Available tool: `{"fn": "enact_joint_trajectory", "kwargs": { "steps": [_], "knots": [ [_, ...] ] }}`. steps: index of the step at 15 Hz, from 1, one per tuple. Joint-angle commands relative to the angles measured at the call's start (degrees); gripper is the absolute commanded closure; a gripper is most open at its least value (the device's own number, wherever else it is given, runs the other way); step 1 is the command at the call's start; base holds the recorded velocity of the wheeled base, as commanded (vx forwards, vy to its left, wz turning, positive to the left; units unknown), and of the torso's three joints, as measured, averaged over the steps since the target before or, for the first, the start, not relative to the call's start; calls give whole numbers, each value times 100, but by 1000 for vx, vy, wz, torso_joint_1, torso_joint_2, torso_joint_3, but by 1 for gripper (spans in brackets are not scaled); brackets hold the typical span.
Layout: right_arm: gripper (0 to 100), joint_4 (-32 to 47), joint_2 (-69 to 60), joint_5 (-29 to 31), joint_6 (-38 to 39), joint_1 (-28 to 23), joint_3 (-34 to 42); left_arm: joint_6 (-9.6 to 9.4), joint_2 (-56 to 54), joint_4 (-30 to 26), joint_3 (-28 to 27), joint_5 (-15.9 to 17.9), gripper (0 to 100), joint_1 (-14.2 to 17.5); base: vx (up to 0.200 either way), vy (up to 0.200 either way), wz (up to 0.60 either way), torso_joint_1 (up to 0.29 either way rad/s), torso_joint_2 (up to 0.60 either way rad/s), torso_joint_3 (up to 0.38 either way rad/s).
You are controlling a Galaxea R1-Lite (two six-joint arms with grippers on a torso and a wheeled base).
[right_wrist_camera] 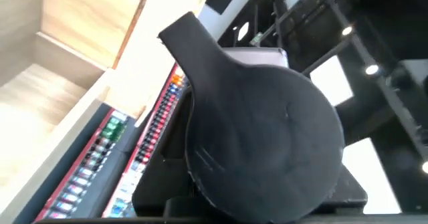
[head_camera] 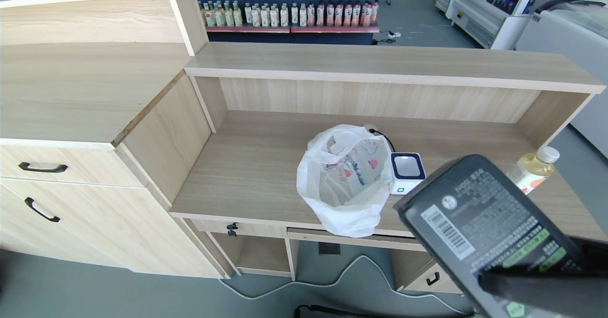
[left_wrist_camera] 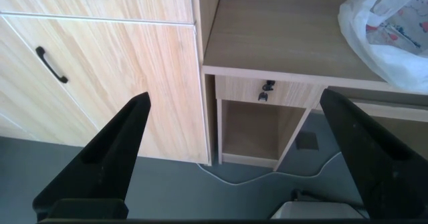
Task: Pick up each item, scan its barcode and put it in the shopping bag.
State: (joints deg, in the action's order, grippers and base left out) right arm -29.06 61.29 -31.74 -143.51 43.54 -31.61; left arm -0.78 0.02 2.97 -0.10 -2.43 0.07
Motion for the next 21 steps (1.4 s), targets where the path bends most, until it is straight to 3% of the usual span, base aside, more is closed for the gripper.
{"fn": "enact_joint_trajectory", "kwargs": {
  "steps": [1,2,4,6,7,8,11,14,18,20,21],
  "knots": [
    [100,41,49,590,965,-909,-223,-1,-2,1,1,-4,0,1,0,0,0,0,0,0],
    [100,-108,5,933,3083,-2298,-363,-1,-2,1,1,-4,0,1,0,0,0,0,0,0],
    [100,-293,-276,1118,5447,-4231,-214,-1,-2,1,1,-4,0,1,0,0,0,0,0,0],
    [100,-284,-329,1135,6959,-5945,225,-1,-2,1,1,-4,0,1,0,0,0,0,0,0],
    [100,-293,-267,1127,7557,-6561,366,-1,-2,1,1,-4,0,1,0,0,0,0,0,0],
    [100,-231,-258,1039,7970,-6851,401,-1,-2,1,1,-4,0,1,0,0,0,0,0,0],
    [100,964,-768,1039,8954,-7062,612,-1,-2,1,1,-4,0,1,0,0,0,0,0,0],
    [100,1104,-627,1056,9745,-7352,595,-1,-2,1,1,-4,0,1,0,0,0,0,0,0],
    [100,1289,260,1294,10466,-6640,67,-1,-2,1,1,-4,0,1,0,0,300,1,-1,2],
    [100,1245,682,1478,10668,-6569,-284,-1,-2,1,1,-4,0,1,0,0,600,5,2,2],
    [100,779,1930,1882,11371,-6077,-1225,-1,-2,1,1,-4,0,1,0,0,600,7,7,2]
  ]
}}
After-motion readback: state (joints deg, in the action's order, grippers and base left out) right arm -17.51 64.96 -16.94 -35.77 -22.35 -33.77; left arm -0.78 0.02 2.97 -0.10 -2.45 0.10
